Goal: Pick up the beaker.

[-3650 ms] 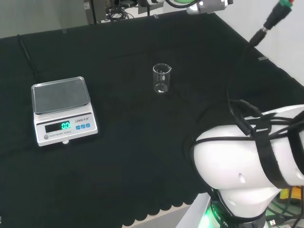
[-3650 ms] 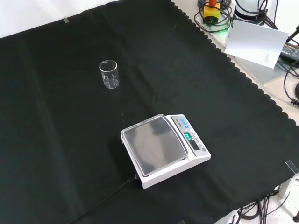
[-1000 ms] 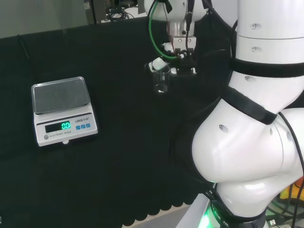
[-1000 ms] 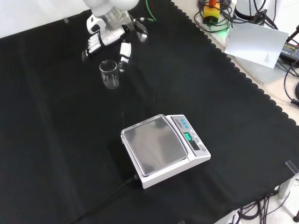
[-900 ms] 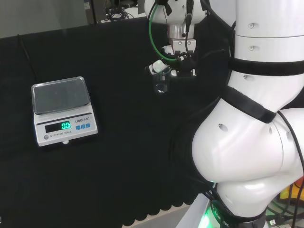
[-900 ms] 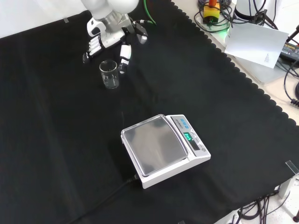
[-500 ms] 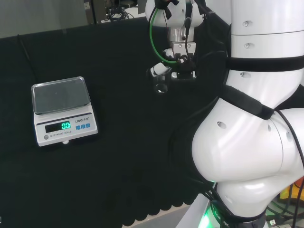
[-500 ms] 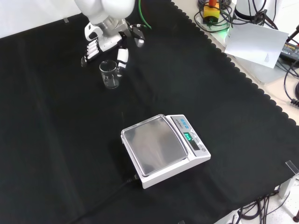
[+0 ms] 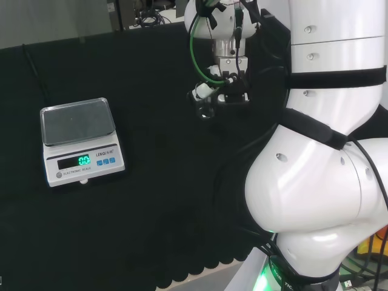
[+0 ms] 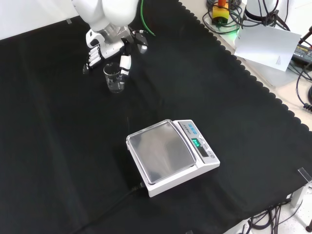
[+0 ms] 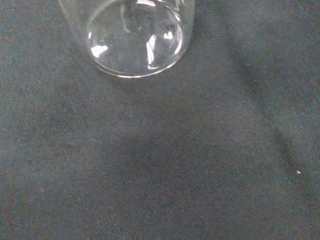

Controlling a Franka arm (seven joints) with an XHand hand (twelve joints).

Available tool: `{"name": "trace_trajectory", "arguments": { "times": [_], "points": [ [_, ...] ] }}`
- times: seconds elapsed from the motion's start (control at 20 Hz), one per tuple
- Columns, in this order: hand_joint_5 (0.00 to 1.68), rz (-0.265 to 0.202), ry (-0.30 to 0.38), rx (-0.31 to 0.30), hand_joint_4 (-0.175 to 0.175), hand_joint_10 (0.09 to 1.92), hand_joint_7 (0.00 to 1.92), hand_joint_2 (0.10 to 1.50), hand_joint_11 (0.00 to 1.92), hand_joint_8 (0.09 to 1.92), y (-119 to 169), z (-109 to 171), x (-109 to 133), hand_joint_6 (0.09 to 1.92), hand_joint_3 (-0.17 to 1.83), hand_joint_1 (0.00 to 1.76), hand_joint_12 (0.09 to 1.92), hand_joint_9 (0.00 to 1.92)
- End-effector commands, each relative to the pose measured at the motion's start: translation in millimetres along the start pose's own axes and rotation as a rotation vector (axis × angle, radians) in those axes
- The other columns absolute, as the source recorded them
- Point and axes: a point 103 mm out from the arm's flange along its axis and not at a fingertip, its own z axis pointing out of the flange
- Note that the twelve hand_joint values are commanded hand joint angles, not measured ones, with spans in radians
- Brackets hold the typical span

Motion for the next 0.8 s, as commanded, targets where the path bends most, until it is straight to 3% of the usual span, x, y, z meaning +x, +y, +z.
{"name": "trace_trajectory", "arguments": {
  "times": [0.05,0.2,0.4,0.5,0.6,0.7,0.8],
  "points": [
    [0.14,-0.022,0.000,-0.031,0.039,0.79,0.05,0.76,0.05,0.64,0.1,-0.5,7.7,0.09,0.15,0.56,1.52,0.33],
    [0.25,-0.022,-0.014,-0.038,0.044,0.73,0.21,0.77,0.31,0.72,1.7,-0.3,10.9,0.09,0.23,0.69,1.44,0.56],
    [0.46,-0.017,-0.033,-0.046,0.031,0.63,0.51,0.66,0.70,0.88,5.7,2.6,14.2,0.15,0.60,0.89,1.23,0.92],
    [0.46,-0.013,-0.039,-0.053,-0.004,0.61,0.62,0.66,0.98,1.03,7.8,4.1,14.5,0.66,0.73,0.99,1.04,1.10],
    [0.47,-0.008,-0.041,-0.058,-0.054,0.73,0.69,0.67,1.21,1.25,9.9,5.3,14.3,1.09,0.79,1.07,0.87,1.17],
    [0.52,-0.007,-0.035,-0.065,-0.104,0.89,0.74,0.68,1.37,1.41,9.3,5.5,10.2,1.28,0.82,1.13,0.76,1.19],
    [0.70,-0.008,-0.035,-0.070,-0.153,0.99,0.78,0.87,1.41,1.51,8.7,5.0,8.4,1.34,0.62,1.11,0.74,1.22]
  ]
}}
